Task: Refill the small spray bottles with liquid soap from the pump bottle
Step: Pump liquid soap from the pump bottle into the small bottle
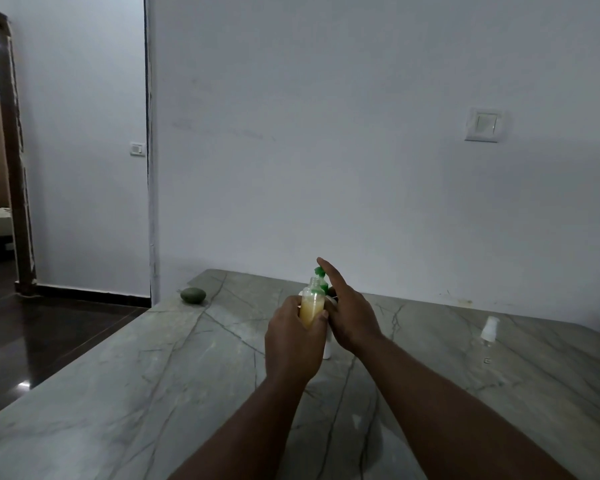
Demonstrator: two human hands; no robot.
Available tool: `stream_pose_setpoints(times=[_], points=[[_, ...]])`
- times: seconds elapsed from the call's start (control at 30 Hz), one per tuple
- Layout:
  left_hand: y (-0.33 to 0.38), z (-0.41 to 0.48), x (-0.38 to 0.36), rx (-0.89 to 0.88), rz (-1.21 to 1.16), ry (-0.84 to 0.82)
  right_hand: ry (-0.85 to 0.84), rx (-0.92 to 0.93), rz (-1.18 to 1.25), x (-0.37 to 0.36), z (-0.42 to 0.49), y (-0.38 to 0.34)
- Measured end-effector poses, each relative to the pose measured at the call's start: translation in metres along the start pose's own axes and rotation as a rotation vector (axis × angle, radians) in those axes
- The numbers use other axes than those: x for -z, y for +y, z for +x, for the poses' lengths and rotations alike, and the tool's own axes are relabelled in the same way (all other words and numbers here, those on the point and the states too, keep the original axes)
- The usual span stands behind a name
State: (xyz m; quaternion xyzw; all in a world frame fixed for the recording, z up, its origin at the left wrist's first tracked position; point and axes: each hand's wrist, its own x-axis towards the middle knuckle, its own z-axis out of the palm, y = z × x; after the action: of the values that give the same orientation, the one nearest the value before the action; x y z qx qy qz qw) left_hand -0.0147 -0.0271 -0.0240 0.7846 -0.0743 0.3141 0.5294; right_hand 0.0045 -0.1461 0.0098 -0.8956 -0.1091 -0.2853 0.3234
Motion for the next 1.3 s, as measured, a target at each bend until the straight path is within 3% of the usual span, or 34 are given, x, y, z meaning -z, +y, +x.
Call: stream_pose_setpoints(times=[1.3], points=[[-0.0093,0.0023,-0.0039,-0.019,0.007,0.003,0.012,-0.009,-0.004,-0.0056,0.0050,0.0050]])
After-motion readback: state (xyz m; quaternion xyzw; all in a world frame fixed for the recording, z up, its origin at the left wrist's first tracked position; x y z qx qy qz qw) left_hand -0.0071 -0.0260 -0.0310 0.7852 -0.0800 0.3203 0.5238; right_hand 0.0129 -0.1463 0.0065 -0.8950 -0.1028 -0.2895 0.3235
